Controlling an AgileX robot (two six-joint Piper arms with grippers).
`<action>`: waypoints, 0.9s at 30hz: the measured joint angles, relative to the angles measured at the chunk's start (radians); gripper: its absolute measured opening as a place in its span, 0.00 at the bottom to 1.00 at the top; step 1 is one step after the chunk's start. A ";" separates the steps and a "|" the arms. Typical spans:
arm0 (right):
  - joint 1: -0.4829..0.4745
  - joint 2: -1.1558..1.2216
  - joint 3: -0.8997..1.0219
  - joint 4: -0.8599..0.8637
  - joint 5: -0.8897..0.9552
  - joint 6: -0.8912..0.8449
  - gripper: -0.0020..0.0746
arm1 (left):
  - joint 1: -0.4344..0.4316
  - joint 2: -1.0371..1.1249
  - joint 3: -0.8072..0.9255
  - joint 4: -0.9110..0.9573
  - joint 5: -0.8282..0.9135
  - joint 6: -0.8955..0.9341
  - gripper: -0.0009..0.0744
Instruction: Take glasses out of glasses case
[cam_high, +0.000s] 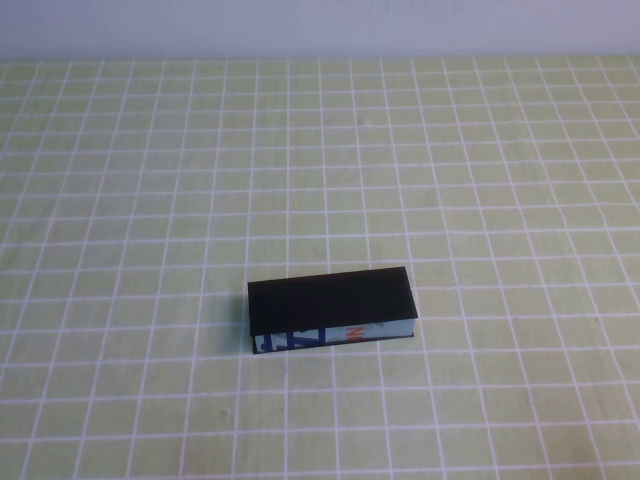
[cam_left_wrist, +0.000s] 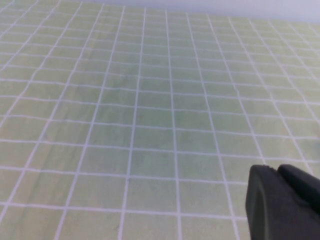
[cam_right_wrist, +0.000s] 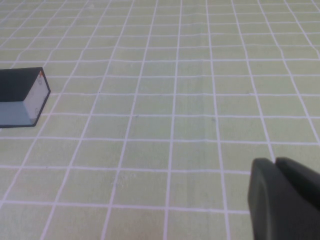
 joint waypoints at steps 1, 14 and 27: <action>0.000 0.000 0.000 0.000 0.000 0.000 0.00 | 0.000 0.000 0.000 -0.024 -0.010 0.000 0.01; 0.000 0.000 0.000 0.000 0.000 0.000 0.00 | 0.000 0.000 0.000 -0.604 -0.194 0.000 0.01; 0.000 0.000 0.000 0.000 0.000 0.000 0.00 | 0.000 0.303 -0.255 -0.609 0.271 0.119 0.01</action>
